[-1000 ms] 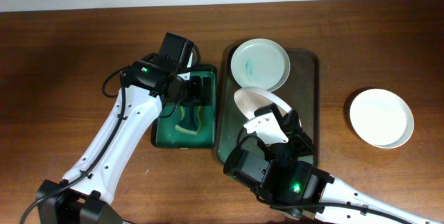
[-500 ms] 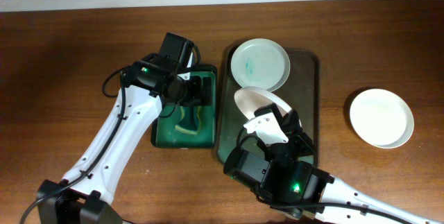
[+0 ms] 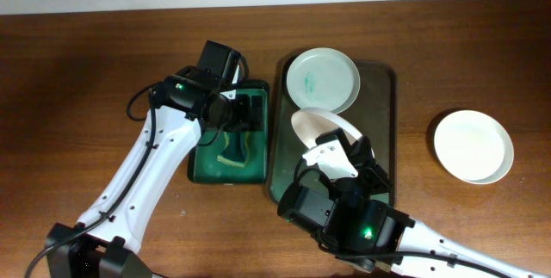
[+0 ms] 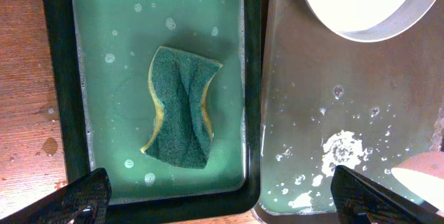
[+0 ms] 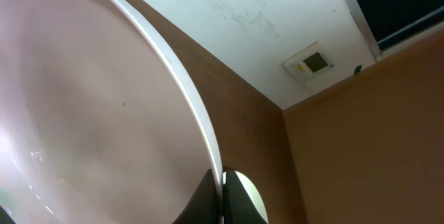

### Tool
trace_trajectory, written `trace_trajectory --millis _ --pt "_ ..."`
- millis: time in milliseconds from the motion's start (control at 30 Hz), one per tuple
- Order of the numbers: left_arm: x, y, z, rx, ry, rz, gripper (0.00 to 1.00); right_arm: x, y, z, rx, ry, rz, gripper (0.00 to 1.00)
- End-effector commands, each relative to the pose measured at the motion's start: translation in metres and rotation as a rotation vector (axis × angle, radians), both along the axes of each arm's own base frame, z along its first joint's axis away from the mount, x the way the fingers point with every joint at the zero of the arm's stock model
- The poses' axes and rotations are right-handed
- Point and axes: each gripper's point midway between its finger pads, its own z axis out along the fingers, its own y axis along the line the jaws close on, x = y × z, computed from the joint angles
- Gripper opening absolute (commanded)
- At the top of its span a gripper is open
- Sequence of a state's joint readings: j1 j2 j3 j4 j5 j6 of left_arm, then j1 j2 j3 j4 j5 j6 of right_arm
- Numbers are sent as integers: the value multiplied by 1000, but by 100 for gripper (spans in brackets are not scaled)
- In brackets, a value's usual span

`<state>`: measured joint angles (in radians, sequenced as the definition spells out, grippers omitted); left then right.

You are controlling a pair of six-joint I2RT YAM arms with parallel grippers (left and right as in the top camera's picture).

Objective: Clean dirty plates on tray and stack at the side
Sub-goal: 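Carry the white plate right and stack it on the pink plate, then move the right gripper to the last white plate and grasp its rim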

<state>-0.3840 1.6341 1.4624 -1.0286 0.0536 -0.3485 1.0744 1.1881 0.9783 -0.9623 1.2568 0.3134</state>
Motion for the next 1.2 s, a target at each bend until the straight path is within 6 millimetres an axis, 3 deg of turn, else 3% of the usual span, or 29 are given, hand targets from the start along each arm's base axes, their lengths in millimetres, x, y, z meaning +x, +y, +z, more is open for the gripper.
trace_trajectory --millis 0,100,167,233,300,367,467,500,533,600,667,767,800,833,867,933,1000,1033,1067,1100,1167 --pt "2 -2 9 -20 -20 2 99 0 -1 14 34 -52 -15 4" --pt "2 -2 9 -20 -20 2 99 10 -21 12 135 -83 -125 4" --pt "2 -2 9 -20 -20 2 99 25 -50 -13 265 25 -246 4" --pt "2 -2 9 -20 -20 2 99 37 -74 -57 485 268 -321 4" --pt "2 -2 9 -20 -20 2 99 43 -88 -77 648 411 -320 4" --pt "2 -2 9 -20 -20 2 99 48 -128 -86 889 453 -386 4" --pt "2 -2 9 -20 -20 2 99 44 -204 -87 1145 337 -568 4" --pt "2 -2 9 -20 -20 2 99 37 -247 -93 1215 254 -691 4" --pt "2 -2 9 -20 -20 2 99 22 -286 -104 1281 178 -850 4" --pt "2 -2 9 -20 -20 2 99 -1 -330 -131 1387 101 -1071 4" --pt "2 -2 9 -20 -20 2 99 -9 -353 -162 1430 105 -1177 4" --pt "2 -2 9 -20 -20 2 99 -8 -350 -194 1463 193 -1216 4" --pt "2 -2 9 -20 -20 2 99 -7 -349 -195 1458 210 -1198 15" --pt "2 -2 9 -20 -20 2 99 0 -345 -191 1441 229 -1147 33" --pt "2 -2 9 -20 -20 2 99 7 -339 -183 1459 227 -1106 34" --pt "2 -2 9 -20 -20 2 99 42 -308 -138 1581 220 -878 37" --pt "2 -2 9 -20 -20 2 99 70 -267 -87 1575 262 -612 36" --pt "2 -2 9 -20 -20 2 99 85 -229 -56 1475 319 -436 36" --pt "2 -2 9 -20 -20 2 99 94 -197 -41 1394 371 -304 37" --pt "2 -2 9 -20 -20 2 99 103 -165 -32 1329 418 -198 40" --pt "2 -2 9 -20 -20 2 100 125 -101 -34 1160 479 -56 50"
